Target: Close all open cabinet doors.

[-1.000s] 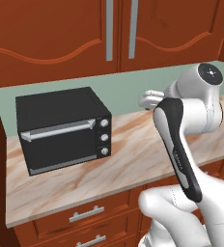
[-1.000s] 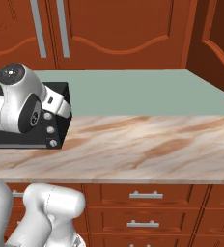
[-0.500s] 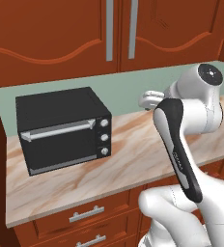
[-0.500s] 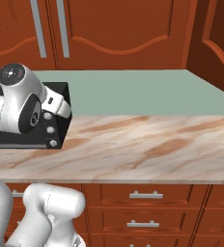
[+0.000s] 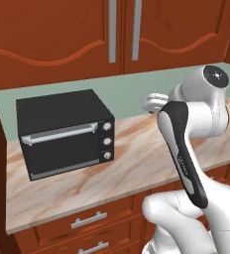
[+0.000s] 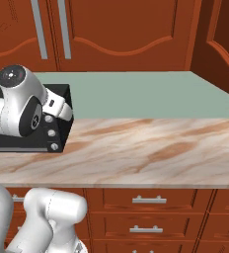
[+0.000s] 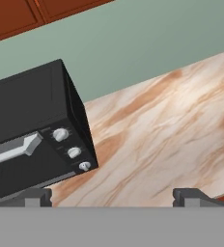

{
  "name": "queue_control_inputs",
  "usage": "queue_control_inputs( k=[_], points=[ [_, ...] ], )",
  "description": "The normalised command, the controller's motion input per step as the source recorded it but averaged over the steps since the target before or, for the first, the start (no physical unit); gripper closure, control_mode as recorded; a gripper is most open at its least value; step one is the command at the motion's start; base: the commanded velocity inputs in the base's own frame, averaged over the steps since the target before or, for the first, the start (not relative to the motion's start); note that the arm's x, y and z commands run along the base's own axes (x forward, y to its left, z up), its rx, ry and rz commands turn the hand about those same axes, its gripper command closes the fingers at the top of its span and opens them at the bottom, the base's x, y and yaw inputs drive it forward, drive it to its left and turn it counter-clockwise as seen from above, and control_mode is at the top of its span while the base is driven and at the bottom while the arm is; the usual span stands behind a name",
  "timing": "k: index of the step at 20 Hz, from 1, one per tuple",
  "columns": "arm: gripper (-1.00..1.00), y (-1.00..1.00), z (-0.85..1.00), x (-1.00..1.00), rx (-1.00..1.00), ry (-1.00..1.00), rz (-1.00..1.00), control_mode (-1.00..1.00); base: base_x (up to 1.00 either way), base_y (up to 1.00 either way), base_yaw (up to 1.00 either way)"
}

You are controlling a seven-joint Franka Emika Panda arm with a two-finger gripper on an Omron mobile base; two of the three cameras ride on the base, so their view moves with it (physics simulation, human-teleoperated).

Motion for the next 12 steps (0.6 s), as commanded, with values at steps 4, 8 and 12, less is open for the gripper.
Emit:
queue_control_inputs(
  k=[4, 8, 12],
  points=[
    [-1.0, 0.0, 0.0, 0.0, 0.0, 0.0, 0.0, 1.0, 0.0, 0.0, 0.0],
    [-1.0, 0.0, 0.0, 0.0, 0.0, 0.0, 0.0, 1.0, -0.45, -0.03, 0.02],
    [-1.0, 0.0, 0.0, 0.0, 0.0, 0.0, 0.0, 1.0, -0.9, -0.06, 0.0]
  ],
)
